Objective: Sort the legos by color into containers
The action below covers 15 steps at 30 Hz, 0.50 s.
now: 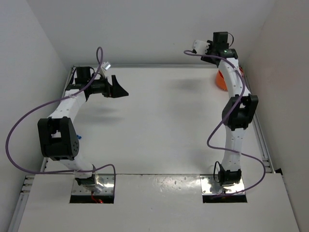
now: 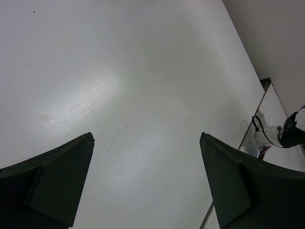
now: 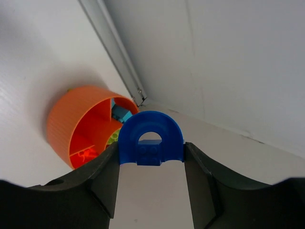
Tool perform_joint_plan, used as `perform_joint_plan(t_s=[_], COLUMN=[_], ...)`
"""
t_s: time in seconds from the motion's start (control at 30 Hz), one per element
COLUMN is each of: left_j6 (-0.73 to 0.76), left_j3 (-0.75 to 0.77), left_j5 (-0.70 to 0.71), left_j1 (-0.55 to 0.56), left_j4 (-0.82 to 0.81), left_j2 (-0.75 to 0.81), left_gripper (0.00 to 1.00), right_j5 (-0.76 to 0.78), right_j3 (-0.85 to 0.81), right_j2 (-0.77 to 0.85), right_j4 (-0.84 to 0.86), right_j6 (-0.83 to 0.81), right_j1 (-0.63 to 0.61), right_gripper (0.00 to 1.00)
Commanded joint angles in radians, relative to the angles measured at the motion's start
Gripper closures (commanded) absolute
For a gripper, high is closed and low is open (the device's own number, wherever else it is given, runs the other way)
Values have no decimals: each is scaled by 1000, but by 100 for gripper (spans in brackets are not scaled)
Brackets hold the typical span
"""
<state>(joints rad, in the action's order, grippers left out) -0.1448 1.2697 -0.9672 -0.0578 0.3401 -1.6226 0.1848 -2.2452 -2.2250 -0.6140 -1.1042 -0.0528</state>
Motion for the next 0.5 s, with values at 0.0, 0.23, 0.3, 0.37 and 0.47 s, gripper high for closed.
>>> perform_joint_plan(t_s=[0.0, 0.23, 0.3, 0.37, 0.47], left_j6=[-13, -13, -13, -13, -13], left_j3=[-6, 5, 5, 5, 5], left_j5=[-5, -15, -15, -15, -15], left_j1=[4, 4, 4, 4, 4], left_j4=[-33, -33, -33, -33, -33], left_j2=[-11, -20, -20, -20, -29], left_gripper=[0, 0, 0, 0, 0], right_j5=[33, 74, 87, 97, 110], right_j3=[-44, -63, -63, -63, -73], right_j2=[-36, -90, -100, -110, -131], right_j4=[-108, -124, -115, -104, -95], right_j6=[-138, -169, -169, -180, -190], right_j1=[5, 33, 44, 44, 54], right_gripper=[78, 80, 80, 80, 80])
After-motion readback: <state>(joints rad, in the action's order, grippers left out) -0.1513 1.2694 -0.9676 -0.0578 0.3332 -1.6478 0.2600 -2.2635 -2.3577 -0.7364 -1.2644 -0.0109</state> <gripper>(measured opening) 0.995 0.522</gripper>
